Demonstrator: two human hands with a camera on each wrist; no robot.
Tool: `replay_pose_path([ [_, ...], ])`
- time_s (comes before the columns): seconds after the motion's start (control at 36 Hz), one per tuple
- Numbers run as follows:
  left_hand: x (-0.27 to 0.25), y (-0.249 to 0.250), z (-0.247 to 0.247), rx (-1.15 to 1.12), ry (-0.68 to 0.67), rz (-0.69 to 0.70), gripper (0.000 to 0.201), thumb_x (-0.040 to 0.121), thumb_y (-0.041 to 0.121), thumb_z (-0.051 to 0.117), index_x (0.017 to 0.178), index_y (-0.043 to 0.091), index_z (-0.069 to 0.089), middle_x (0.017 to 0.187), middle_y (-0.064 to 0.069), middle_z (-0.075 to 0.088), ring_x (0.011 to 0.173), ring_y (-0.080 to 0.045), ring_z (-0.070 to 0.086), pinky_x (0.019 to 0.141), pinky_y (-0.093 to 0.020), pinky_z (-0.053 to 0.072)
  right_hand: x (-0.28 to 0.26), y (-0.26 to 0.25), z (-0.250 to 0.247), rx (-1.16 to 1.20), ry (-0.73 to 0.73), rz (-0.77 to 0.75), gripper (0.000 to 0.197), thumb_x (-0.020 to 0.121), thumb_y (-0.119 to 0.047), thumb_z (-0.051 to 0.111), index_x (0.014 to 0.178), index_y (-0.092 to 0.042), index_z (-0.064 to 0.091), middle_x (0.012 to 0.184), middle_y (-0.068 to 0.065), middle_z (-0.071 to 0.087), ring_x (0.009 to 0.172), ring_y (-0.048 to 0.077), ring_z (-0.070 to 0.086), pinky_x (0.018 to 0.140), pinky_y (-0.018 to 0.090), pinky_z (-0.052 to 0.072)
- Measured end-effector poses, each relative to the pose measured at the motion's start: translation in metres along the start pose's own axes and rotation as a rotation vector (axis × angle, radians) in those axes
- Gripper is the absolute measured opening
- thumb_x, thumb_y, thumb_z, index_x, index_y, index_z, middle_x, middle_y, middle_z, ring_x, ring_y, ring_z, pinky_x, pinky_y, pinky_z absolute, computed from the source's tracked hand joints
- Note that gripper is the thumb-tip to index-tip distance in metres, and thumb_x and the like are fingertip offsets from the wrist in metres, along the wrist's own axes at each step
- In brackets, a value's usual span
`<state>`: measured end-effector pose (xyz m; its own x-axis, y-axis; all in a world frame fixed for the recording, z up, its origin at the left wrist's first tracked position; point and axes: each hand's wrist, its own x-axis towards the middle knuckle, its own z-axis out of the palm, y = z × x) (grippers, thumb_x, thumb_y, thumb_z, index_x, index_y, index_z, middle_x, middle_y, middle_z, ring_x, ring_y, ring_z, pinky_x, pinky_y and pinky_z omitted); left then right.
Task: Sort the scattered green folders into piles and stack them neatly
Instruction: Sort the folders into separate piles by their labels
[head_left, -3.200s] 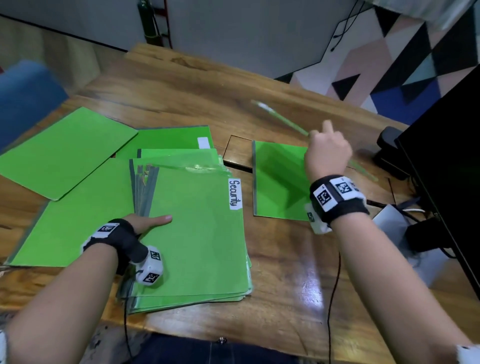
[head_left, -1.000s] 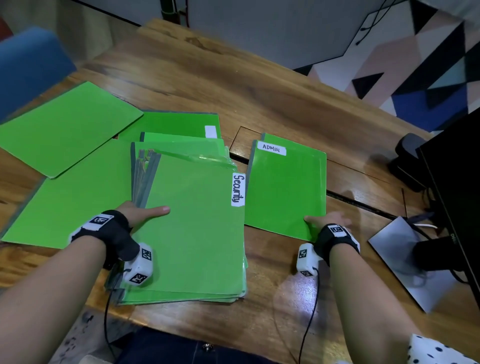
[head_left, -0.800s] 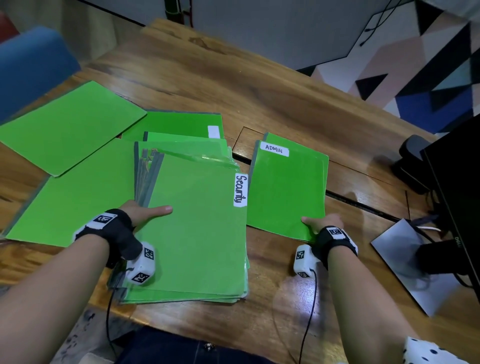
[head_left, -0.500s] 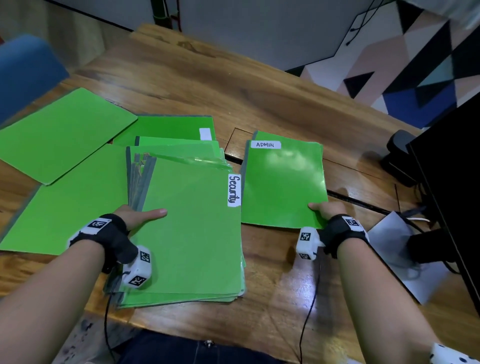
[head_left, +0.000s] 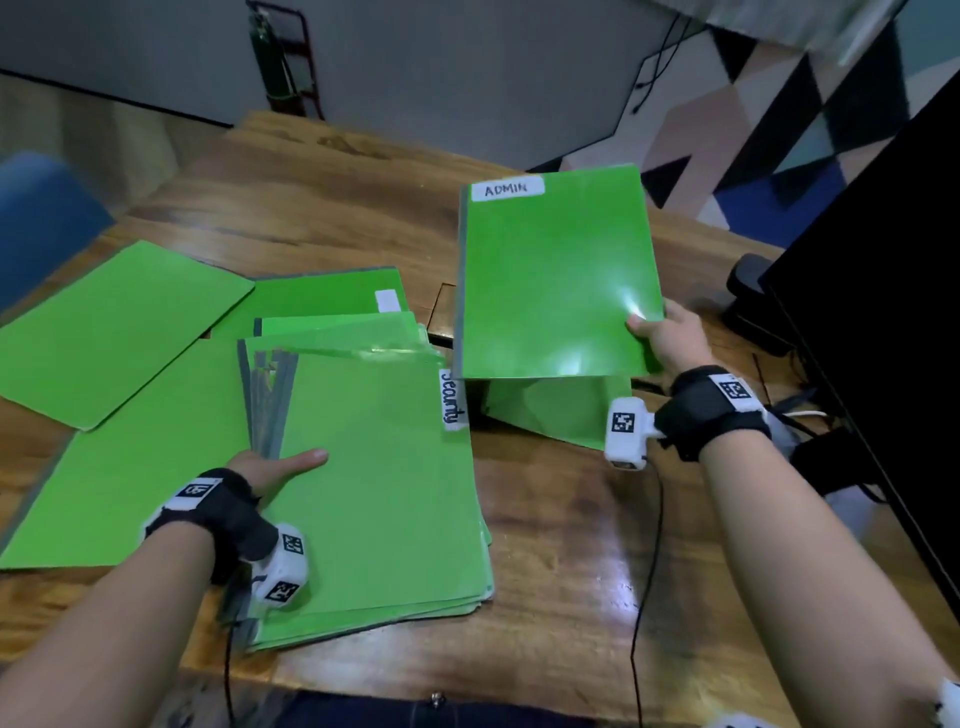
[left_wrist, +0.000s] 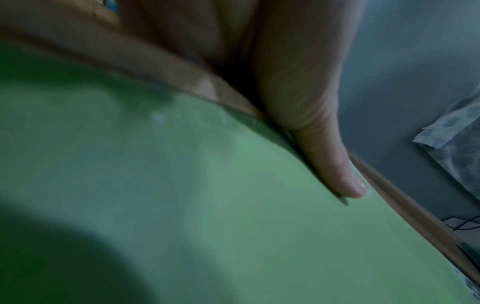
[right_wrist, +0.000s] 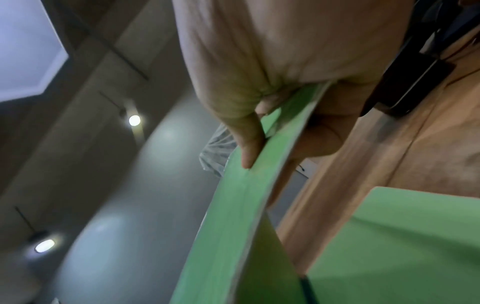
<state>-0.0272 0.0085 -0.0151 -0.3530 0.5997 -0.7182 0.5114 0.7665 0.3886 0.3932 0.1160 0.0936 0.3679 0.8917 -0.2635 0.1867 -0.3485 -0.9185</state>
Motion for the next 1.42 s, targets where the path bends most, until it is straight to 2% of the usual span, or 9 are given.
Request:
replay_pose_path([
  [0.11,0.0,0.0,0.001,0.007,-0.002,-0.008,0.103,0.067,0.056,0.071,0.14,-0.004,0.031,0.138,-0.026,0.042,0.122,-0.039,0.046,0.1,-0.049,0.041,-0.007,-0.012,0.006,0.033,-0.126,0.071,0.023,0.09,0.003,0.055,0.11,-0.009,0.06,0.082,0.003,0.074,0.075,0.019,0.07,0.076,0.038,0.059],
  [0.33,0.003,-0.004,-0.002,-0.008,-0.013,0.017,0.109,0.062,0.061,0.071,0.141,-0.003,0.031,0.138,-0.024,0.044,0.12,-0.038,0.048,0.1,-0.049,0.042,-0.016,0.06,0.015,-0.535,-0.227,0.302,0.044,0.086,-0.018,0.068,0.121,0.005,0.056,0.118,0.017,0.065,0.105,0.031,0.063,0.097,0.044,0.048],
  [0.61,0.009,-0.007,-0.001,-0.073,-0.035,-0.001,0.117,0.055,0.063,0.075,0.142,0.0,0.028,0.138,-0.024,0.043,0.12,-0.039,0.047,0.097,-0.049,0.043,-0.041,0.1,0.008,-0.982,-0.125,0.321,0.028,0.093,-0.021,0.058,0.111,0.001,0.058,0.116,0.017,0.062,0.099,0.031,0.06,0.078,0.031,0.047],
  [0.72,0.01,-0.006,0.0,-0.068,-0.026,-0.01,0.11,0.063,0.059,0.074,0.143,-0.002,0.027,0.137,-0.024,0.043,0.119,-0.038,0.047,0.09,-0.043,0.043,-0.025,0.102,0.006,-0.867,-0.01,0.325,0.019,0.093,-0.01,0.05,0.101,0.004,0.06,0.112,0.022,0.063,0.089,0.033,0.058,0.076,0.035,0.047],
  [0.97,0.013,-0.006,0.001,-0.081,-0.016,-0.025,0.107,0.067,0.057,0.073,0.143,-0.001,0.026,0.14,-0.024,0.041,0.123,-0.038,0.045,0.093,-0.043,0.042,-0.016,0.11,0.03,-0.811,-0.063,0.413,0.034,0.097,-0.007,0.041,0.125,0.004,0.056,0.132,0.018,0.055,0.12,0.028,0.055,0.089,0.027,0.044],
  [1.06,0.013,-0.005,0.002,-0.074,-0.011,-0.029,0.104,0.069,0.056,0.072,0.144,-0.001,0.025,0.141,-0.023,0.039,0.124,-0.037,0.044,0.091,-0.042,0.042,-0.017,0.124,0.036,-0.958,-0.161,0.414,0.034,0.096,-0.007,0.042,0.124,0.004,0.056,0.131,0.016,0.056,0.117,0.028,0.056,0.082,0.027,0.045],
  [1.17,0.012,-0.004,0.002,-0.074,-0.009,-0.036,0.103,0.071,0.055,0.071,0.144,-0.001,0.025,0.14,-0.023,0.04,0.123,-0.036,0.045,0.088,-0.039,0.042,-0.021,0.142,0.044,-0.698,-0.02,0.509,0.035,0.095,-0.02,0.047,0.121,0.0,0.058,0.128,0.02,0.057,0.111,0.034,0.057,0.074,0.028,0.044],
  [1.28,0.012,-0.004,0.001,-0.083,-0.015,-0.038,0.104,0.07,0.056,0.072,0.144,0.0,0.025,0.14,-0.023,0.041,0.123,-0.036,0.045,0.089,-0.04,0.042,0.014,0.186,0.04,-0.742,0.079,0.587,0.103,0.053,-0.075,0.06,0.128,-0.004,0.05,0.128,0.018,0.054,0.112,0.038,0.055,0.095,0.049,0.046],
  [1.42,0.01,-0.003,0.002,-0.085,-0.003,-0.039,0.103,0.071,0.055,0.071,0.144,-0.001,0.024,0.141,-0.023,0.039,0.124,-0.037,0.044,0.093,-0.042,0.042,-0.022,0.144,0.064,-0.828,0.089,0.631,0.127,0.049,-0.075,0.074,0.143,-0.003,0.026,0.143,0.019,0.037,0.128,0.039,0.042,0.102,0.049,0.042],
])
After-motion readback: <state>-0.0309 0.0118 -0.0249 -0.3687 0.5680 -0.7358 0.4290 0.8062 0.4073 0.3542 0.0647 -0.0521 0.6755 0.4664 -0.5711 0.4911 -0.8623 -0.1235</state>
